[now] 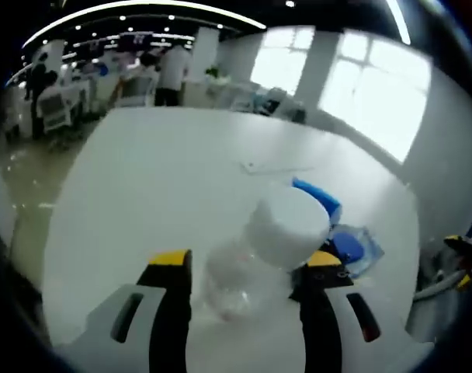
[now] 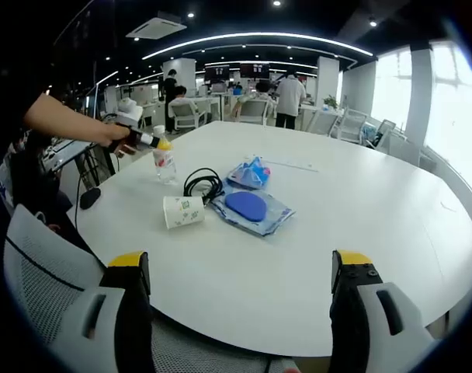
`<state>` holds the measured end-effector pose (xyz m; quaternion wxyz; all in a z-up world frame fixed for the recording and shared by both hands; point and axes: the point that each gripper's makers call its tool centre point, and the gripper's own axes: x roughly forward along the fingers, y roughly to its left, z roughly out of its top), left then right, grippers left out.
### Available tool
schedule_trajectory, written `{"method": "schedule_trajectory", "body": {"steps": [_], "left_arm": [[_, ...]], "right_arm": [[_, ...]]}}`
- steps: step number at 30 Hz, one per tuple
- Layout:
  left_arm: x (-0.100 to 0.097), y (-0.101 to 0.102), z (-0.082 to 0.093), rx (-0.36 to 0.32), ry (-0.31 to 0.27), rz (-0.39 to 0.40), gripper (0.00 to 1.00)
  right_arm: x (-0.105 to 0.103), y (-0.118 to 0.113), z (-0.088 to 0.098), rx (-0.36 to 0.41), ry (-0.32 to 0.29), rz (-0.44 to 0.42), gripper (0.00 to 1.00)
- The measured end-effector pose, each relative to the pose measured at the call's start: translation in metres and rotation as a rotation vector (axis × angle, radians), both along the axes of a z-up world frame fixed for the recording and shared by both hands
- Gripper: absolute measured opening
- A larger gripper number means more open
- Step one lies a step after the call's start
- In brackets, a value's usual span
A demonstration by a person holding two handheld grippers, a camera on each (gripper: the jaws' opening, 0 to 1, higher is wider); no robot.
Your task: Arrange the tabletop items into an orderly group along one side of the table until the central work area is clear of visible clutter.
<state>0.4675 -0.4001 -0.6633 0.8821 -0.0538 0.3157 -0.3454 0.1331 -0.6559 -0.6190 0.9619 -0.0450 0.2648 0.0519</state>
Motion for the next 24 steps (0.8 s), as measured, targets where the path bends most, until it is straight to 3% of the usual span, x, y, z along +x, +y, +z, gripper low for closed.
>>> {"method": "schedule_trajectory", "body": {"steps": [6, 24], "left_arm": [[-0.0078, -0.0036, -0.0021, 0.026, -0.01, -0.03, 0.45], [-0.0074, -0.0035, -0.0025, 0.067, -0.055, -0.057, 0.44]], "right_arm": [[0.0002, 0.0016, -0.0005, -0.003, 0.002, 0.007, 0.96], [0.0001, 0.0027, 0.0016, -0.007, -0.011, 0.017, 0.94]]}}
